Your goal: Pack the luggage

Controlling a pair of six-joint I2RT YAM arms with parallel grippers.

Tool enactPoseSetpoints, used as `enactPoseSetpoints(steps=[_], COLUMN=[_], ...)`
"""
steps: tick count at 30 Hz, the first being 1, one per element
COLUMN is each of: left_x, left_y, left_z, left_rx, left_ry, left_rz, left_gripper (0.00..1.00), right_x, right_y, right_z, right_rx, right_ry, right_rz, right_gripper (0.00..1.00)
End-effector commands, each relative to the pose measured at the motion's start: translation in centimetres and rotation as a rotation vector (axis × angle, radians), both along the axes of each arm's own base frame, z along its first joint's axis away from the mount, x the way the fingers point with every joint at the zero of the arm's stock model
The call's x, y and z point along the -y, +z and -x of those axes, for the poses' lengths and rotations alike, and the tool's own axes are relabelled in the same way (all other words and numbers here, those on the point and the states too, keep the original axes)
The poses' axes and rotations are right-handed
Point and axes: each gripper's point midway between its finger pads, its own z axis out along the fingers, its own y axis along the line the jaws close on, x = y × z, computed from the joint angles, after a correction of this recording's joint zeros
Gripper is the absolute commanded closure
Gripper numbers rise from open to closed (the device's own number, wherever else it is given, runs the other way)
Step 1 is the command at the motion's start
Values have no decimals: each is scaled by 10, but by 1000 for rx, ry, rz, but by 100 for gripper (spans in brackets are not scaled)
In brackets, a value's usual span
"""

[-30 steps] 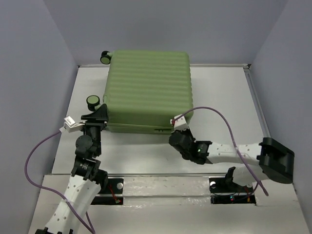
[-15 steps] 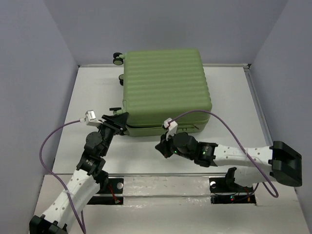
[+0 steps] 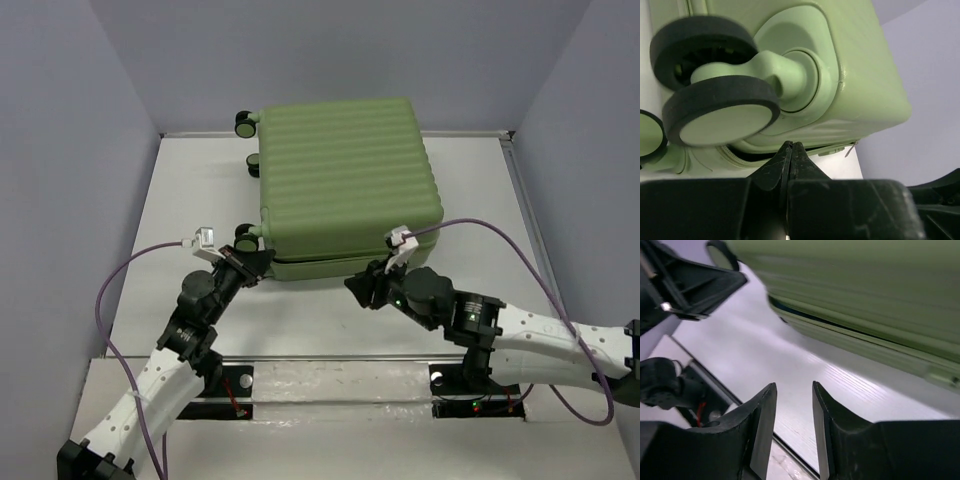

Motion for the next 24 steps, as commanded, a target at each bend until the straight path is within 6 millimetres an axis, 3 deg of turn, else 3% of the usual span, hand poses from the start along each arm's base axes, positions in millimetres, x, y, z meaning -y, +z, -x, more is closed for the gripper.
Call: enactPoseSetpoints(steps=[1,6,8,16,18,24], left_x=[5,5,5,5,4,4], left_y=[3,10,11,13,15,19], left_z=[4,4,4,4,3,2], left_rx=[17,31,34,42,46,52], left_ry=[-42,-36,-37,-35,-31,-27], left_rz=[-14,10,12,13,17,14], left_gripper=[94,94,94,94,94,94], right_x=[89,139,147,161,150,141], right_y=[-45,-54,-52,-60,-56,-57], right_z=[-11,-27,-33,-69,-77,-100], right_rx=[-83,-98,-88,-90,-65,-33], right_ry=[-297,-452,-491,-592,-536,-507], right_rz=[141,167,196,323,291,289], right_gripper=[55,54,50,49,49,50])
